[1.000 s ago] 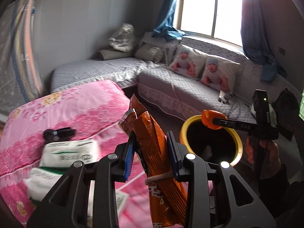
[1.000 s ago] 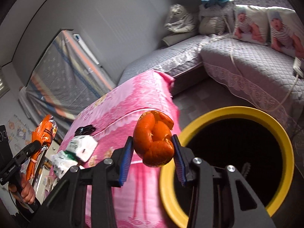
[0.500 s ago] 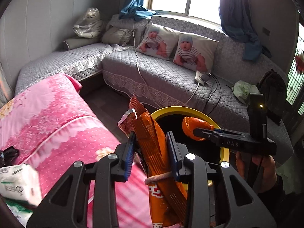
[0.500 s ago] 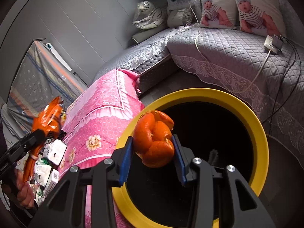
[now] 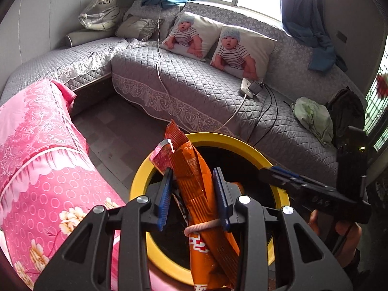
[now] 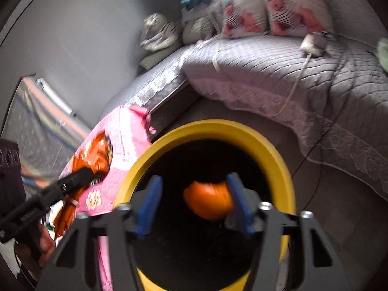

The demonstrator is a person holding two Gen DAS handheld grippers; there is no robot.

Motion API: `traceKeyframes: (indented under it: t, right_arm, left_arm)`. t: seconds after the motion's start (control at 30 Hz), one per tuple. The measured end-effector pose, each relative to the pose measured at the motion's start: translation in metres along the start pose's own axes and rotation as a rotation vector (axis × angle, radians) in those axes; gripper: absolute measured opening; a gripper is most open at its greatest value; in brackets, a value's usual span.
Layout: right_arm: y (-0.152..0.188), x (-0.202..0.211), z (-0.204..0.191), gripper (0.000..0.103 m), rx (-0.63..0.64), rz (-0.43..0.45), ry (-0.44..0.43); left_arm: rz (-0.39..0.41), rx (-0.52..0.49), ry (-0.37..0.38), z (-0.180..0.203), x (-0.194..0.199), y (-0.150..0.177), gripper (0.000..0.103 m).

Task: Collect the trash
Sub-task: 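Carry the orange peel and snack wrapper in both tools over the yellow bin, then open both tools to drop the peel and wrapper into the yellow bin, then move both tools back to the bed and grasp the pink paper box with the left tool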

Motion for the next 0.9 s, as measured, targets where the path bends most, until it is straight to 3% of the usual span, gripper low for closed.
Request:
traceKeyframes:
  t: [0.1, 0.17, 0.2, 0.23, 0.3, 0.4, 0.57, 0.77, 0.9]
  right_arm:
    - [-0.007, 0.018, 0.010, 0.059, -0.014, 0.053, 0.010]
    - [-0.010, 0.030, 0.015, 0.060, -0.027, 0.083, 0.006]
    - [-0.011, 0.036, 0.017, 0.060, -0.031, 0.096, 0.006]
    - [-0.011, 0.041, 0.018, 0.060, -0.034, 0.107, 0.010]
    - [-0.012, 0.049, 0.020, 0.060, -0.036, 0.128, 0.016]
    - [-0.014, 0.057, 0.016, 0.060, -0.025, 0.147, 0.018]
    - [-0.008, 0.053, -0.003, 0.060, 0.033, 0.156, -0.054]
    - [0.012, 0.037, -0.060, 0.060, 0.127, 0.093, -0.177]
    - [0.026, 0.026, -0.107, 0.060, 0.199, 0.053, -0.242]
  left_arm:
    - [-0.009, 0.014, 0.004, 0.003, -0.006, 0.001, 0.034]
    - [-0.002, 0.018, 0.011, 0.005, -0.005, 0.001, 0.041]
    - [0.006, 0.020, 0.007, 0.007, -0.004, 0.002, 0.054]
    - [0.027, 0.028, -0.017, 0.006, -0.001, 0.002, 0.074]
    - [0.061, 0.048, -0.045, 0.002, 0.007, 0.003, 0.087]
    - [0.090, 0.096, -0.089, -0.008, 0.020, 0.006, 0.089]
    - [0.257, 0.209, -0.116, -0.036, 0.087, 0.008, 0.089]
    - [0.398, 0.186, -0.158, -0.056, 0.186, 0.020, 0.090]
    - [0.445, 0.168, -0.244, -0.078, 0.253, 0.048, 0.091]
Point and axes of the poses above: each gripper's, at about its wrist camera, not at the fingertips, and x roughly against the way its jaws point, z to its right, y to its underside, the point moved 4 cm from there along -x, roughly the way its jaws point, and after that the axes turned 4 degrees about z, right-handed, at the moved point
